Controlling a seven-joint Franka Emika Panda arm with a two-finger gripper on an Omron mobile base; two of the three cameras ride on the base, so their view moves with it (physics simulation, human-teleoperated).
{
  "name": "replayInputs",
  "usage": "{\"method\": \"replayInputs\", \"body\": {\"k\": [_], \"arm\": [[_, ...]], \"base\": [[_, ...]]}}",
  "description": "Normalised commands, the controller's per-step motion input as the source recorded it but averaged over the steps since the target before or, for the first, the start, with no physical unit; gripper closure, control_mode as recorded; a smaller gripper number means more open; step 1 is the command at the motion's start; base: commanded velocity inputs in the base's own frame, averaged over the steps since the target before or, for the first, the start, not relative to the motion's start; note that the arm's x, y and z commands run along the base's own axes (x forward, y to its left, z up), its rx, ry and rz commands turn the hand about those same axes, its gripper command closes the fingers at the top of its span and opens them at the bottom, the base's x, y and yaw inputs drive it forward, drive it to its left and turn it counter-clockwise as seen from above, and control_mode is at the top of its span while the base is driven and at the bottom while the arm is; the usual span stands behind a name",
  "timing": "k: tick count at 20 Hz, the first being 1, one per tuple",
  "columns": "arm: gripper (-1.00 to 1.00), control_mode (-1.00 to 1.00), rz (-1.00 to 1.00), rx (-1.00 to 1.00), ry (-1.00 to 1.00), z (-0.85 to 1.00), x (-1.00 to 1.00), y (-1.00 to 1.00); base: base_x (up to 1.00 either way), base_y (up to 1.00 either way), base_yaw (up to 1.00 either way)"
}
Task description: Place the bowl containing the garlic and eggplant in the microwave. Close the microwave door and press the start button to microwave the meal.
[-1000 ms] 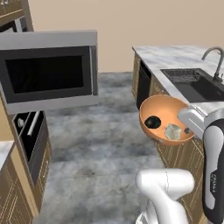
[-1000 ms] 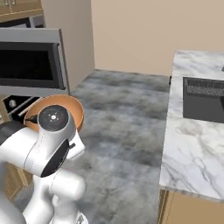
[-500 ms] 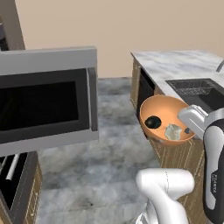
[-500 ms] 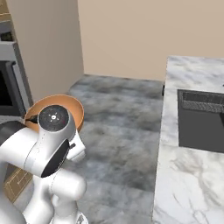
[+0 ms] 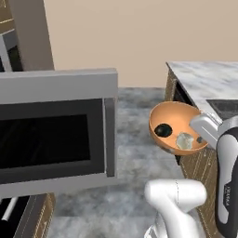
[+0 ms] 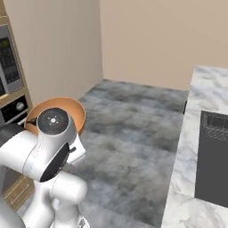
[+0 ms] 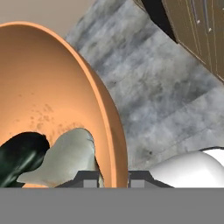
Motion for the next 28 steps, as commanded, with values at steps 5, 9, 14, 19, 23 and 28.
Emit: {"method": "replayInputs", "body": {"k": [5,9,14,19,23,28], "arm": [[1.00,1.00,0.00,0.00,0.00,0.00,0.00,0.00],[1.00,1.00,0.00,0.00,0.00,0.00,0.00,0.00],[1.00,1.00,0.00,0.00,0.00,0.00,0.00,0.00],[1.00,1.00,0.00,0.00,0.00,0.00,0.00,0.00],[1.00,1.00,0.00,0.00,0.00,0.00,0.00,0.00],[1.00,1.00,0.00,0.00,0.00,0.00,0.00,0.00]], "base": [[0.58,-0.52,0.48],[0.60,-0.38,0.42],[0.48,-0.14,0.53],[0.45,-0.06,0.66],[0.79,-0.01,0.65],[0.96,0.00,0.62]]}}
